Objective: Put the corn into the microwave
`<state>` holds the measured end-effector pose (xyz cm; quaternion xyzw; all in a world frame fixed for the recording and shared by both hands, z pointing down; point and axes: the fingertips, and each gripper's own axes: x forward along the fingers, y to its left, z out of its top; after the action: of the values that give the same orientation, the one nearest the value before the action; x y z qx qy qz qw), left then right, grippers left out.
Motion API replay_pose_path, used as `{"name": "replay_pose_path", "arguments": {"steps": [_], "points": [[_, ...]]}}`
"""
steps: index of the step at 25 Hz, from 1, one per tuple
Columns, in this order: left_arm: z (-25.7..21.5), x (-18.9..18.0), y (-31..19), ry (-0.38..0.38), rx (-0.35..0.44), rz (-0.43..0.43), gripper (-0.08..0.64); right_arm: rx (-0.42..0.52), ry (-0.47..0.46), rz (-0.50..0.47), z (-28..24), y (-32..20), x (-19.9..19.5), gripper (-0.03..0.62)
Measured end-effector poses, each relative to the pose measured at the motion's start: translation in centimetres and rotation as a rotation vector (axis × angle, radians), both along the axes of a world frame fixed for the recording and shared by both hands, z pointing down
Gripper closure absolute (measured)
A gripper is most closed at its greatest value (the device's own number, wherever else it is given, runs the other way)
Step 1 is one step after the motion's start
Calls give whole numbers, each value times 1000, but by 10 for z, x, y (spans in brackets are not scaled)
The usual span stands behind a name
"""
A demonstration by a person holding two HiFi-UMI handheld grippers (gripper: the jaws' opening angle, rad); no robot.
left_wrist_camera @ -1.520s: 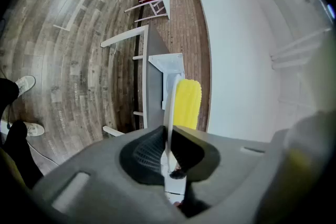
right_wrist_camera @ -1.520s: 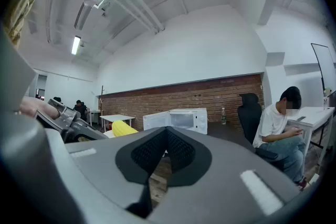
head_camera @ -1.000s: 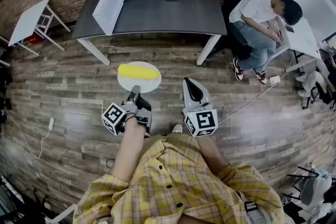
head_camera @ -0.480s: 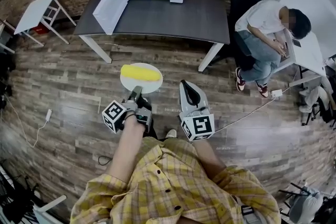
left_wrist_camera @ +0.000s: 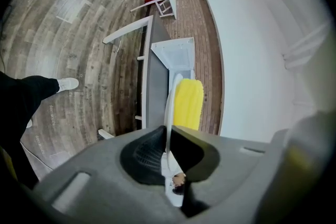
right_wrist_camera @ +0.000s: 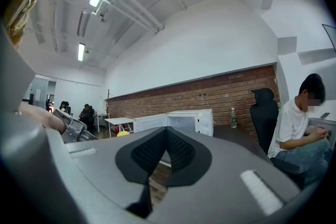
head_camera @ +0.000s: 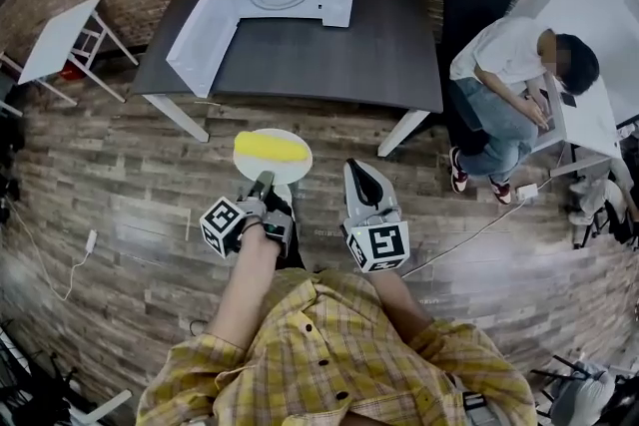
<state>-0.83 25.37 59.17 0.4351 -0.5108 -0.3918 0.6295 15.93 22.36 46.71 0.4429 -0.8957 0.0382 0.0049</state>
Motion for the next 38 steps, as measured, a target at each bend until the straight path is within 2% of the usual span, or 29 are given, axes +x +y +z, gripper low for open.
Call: {"name": "replay_pose_path", "arguments": {"steps": [7, 13, 19, 26, 38], "points": [[-7, -35, -105, 2, 14, 39, 540, -31, 10, 52, 3, -100, -38, 588], [-28, -78, -192, 8, 35, 63, 540, -19, 6, 93, -13, -179, -72, 588], [-38, -111, -262, 17, 44, 99, 540, -26, 23, 141, -19, -245, -105, 588], [-39, -140, -321, 32, 48, 141, 538, -33, 34, 162, -21, -294, -145, 588], [-40, -163, -382, 37, 51, 184, 539, -46, 54, 185, -22, -346, -175, 588]]}}
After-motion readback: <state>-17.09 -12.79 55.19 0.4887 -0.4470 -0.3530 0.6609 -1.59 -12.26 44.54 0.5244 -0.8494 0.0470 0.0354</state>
